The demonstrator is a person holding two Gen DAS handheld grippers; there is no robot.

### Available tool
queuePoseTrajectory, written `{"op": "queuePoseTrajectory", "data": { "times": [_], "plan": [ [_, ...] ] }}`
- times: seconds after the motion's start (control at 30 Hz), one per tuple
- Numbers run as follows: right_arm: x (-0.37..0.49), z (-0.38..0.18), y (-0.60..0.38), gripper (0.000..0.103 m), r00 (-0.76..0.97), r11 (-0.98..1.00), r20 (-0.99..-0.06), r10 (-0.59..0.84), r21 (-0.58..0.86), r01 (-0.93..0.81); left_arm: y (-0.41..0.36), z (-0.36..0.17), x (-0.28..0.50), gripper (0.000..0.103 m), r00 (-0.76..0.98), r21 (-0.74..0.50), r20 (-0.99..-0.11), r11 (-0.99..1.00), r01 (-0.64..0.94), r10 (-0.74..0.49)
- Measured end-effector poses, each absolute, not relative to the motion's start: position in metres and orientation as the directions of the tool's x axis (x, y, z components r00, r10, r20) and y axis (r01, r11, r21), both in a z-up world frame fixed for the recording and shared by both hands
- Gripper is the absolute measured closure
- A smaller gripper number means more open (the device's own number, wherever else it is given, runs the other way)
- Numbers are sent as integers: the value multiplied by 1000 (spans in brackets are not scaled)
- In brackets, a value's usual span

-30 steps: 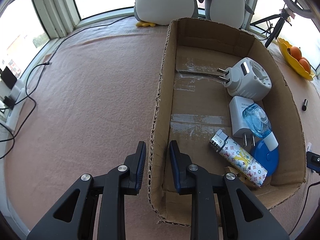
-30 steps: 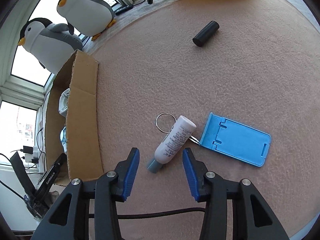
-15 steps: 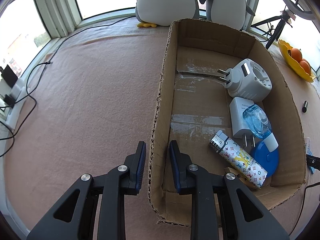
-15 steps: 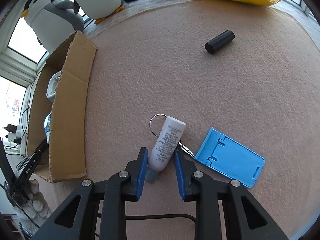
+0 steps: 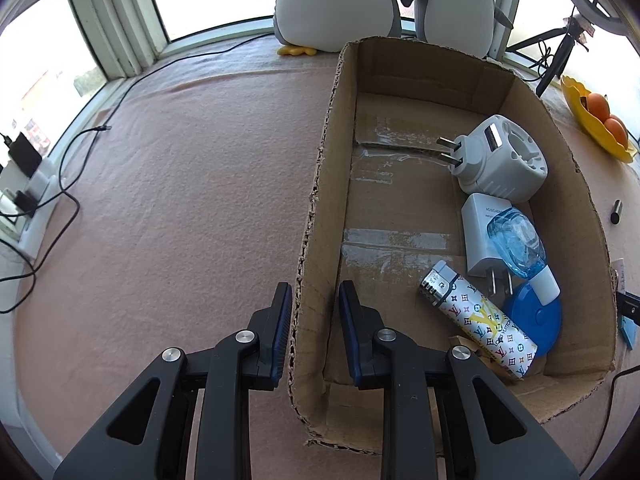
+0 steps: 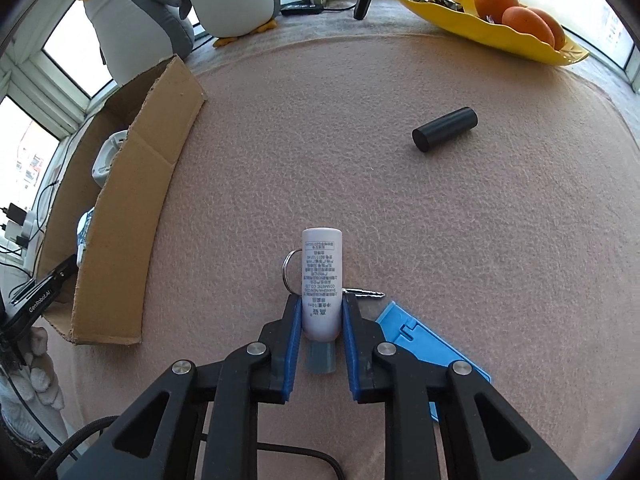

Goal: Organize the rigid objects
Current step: 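Carry the white tube into the box and release it with the right tool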

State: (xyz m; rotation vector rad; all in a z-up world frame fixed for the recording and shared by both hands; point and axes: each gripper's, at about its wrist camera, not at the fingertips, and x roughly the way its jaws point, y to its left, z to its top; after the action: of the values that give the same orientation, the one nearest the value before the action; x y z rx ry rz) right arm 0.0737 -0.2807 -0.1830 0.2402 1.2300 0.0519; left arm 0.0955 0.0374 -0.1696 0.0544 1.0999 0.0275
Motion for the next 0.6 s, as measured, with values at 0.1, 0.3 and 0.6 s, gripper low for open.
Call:
{"op": "queuePoseTrajectory", "data": {
  "times": [0.1,0.3,0.6],
  "plan": [
    [73,-180,-284,85,345,967,-919,191,236,94,38,-169,96,80,452,52,-891,999,7,44],
    [65,-149,-279,85,412,963,-888,205,258,77,38,-170,96,80,451,53,-891,999,8,44],
    [60,-105,-241,85,475,951,-833,284,307,-30,38,-170,96,80,451,47,-892,999,5,39]
  ]
}}
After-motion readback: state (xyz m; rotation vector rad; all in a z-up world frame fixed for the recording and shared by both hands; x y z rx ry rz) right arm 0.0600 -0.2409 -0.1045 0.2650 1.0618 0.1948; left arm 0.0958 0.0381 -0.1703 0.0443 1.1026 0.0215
